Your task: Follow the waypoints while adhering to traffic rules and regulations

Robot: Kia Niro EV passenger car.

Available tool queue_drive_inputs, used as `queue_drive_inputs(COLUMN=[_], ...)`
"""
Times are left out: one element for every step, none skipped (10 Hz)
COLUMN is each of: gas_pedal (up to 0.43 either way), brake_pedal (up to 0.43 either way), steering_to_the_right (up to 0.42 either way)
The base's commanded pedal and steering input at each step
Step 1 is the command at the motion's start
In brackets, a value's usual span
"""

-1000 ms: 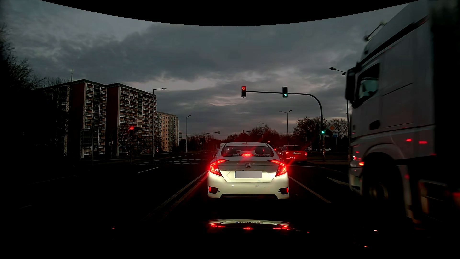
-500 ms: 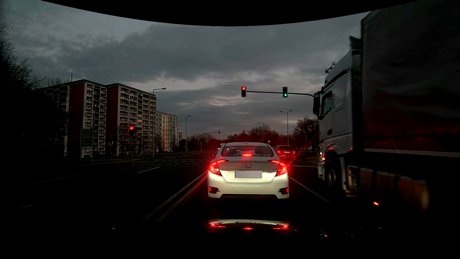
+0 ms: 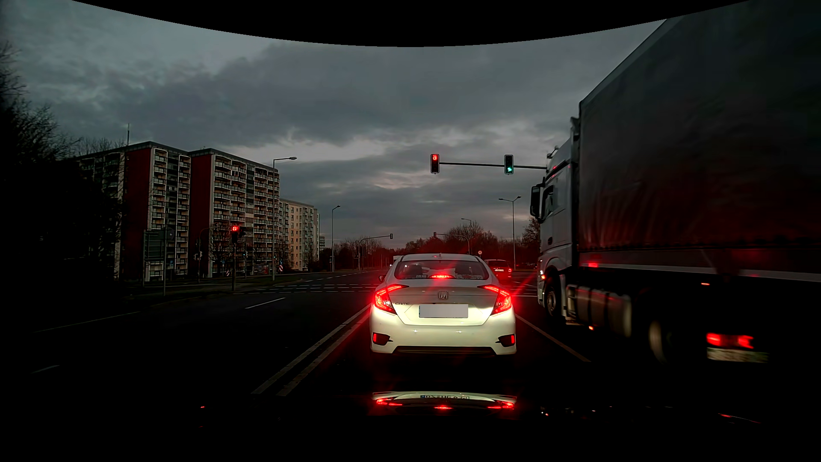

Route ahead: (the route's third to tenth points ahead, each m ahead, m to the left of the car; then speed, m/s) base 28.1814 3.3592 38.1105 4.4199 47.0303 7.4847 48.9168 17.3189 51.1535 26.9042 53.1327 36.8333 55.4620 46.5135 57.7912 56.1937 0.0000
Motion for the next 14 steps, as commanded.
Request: queue_drive_inputs(gas_pedal=[0.000, 0.000, 0.000, 0.000, 0.000, 0.000, 0.000, 0.000, 0.000, 0.000, 0.000, 0.000, 0.000, 0.000], brake_pedal=[0.335, 0.335, 0.335, 0.335, 0.335, 0.335, 0.335, 0.335, 0.335, 0.335, 0.335, 0.335, 0.335, 0.335], steering_to_the_right=[-0.005, -0.005, -0.005, -0.005, -0.005, -0.005, -0.005, -0.005, -0.005, -0.005, -0.005, -0.005, -0.005, -0.005])
